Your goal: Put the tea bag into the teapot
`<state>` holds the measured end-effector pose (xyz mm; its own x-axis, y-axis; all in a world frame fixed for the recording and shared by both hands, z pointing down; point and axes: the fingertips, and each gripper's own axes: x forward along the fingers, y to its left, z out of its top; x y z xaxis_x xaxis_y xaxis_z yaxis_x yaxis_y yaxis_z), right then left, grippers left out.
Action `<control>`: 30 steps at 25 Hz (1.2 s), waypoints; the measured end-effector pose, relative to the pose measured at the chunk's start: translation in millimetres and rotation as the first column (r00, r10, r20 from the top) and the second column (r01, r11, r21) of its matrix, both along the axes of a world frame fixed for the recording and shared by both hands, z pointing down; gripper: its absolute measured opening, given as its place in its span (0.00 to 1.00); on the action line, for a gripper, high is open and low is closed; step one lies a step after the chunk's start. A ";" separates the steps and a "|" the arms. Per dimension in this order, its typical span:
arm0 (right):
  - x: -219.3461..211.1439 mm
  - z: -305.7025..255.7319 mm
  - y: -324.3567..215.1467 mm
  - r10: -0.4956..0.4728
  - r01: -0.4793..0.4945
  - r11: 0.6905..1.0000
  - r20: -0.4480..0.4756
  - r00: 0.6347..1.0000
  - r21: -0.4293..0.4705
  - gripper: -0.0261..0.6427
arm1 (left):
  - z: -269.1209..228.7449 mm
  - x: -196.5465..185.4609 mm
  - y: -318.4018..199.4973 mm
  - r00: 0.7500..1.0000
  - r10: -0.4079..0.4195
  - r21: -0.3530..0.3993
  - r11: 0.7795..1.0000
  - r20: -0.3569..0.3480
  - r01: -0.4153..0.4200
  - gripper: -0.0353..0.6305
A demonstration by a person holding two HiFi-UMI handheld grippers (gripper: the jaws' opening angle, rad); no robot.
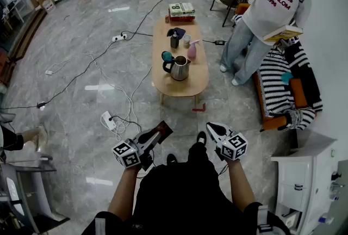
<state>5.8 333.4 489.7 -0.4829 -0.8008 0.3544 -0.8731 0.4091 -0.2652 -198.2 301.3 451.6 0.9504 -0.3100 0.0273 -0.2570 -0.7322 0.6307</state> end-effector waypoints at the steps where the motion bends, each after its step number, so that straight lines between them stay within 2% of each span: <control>1: 0.3 0.2 -0.5 0.000 0.000 1.000 -0.001 1.000 0.001 0.05 | 1.4 0.2 -0.4 1.000 0.001 0.004 1.000 -0.004 -0.001 0.10; 30: 0.1 5.6 -13.8 0.002 -0.002 1.000 0.007 1.000 -0.007 0.05 | 9.5 1.1 -6.0 1.000 0.007 -0.005 1.000 0.002 -0.007 0.10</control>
